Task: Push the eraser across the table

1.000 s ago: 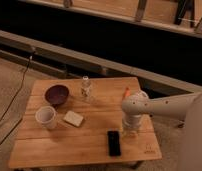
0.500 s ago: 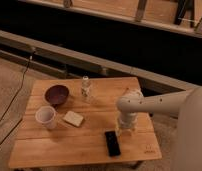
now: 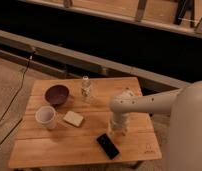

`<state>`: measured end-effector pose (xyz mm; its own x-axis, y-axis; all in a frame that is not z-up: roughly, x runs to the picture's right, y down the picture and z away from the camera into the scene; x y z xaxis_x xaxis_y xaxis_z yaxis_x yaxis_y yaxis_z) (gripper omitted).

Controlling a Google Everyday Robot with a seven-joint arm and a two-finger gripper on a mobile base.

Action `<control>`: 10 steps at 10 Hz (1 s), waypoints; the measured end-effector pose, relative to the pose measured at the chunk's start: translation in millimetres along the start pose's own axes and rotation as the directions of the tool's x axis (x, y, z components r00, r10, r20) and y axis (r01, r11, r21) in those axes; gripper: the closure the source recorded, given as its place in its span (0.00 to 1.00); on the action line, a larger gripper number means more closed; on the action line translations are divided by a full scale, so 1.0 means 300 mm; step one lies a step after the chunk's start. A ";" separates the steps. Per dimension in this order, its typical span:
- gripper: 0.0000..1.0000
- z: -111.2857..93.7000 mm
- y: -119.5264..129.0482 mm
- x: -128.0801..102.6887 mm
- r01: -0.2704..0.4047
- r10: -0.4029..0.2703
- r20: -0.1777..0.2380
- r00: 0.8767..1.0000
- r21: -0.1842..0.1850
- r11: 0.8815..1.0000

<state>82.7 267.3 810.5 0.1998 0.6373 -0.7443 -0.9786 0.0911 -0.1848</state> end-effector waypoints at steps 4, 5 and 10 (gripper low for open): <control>0.35 -0.012 0.092 -0.017 0.065 -0.065 0.006 0.998 -0.020 0.998; 0.35 -0.011 0.117 -0.015 0.083 -0.083 0.003 0.997 -0.025 0.996; 0.35 -0.002 0.217 0.006 0.157 -0.158 -0.020 0.987 -0.048 0.986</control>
<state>19.5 274.0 796.7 0.3531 0.5996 -0.7182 -0.9315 0.1532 -0.3300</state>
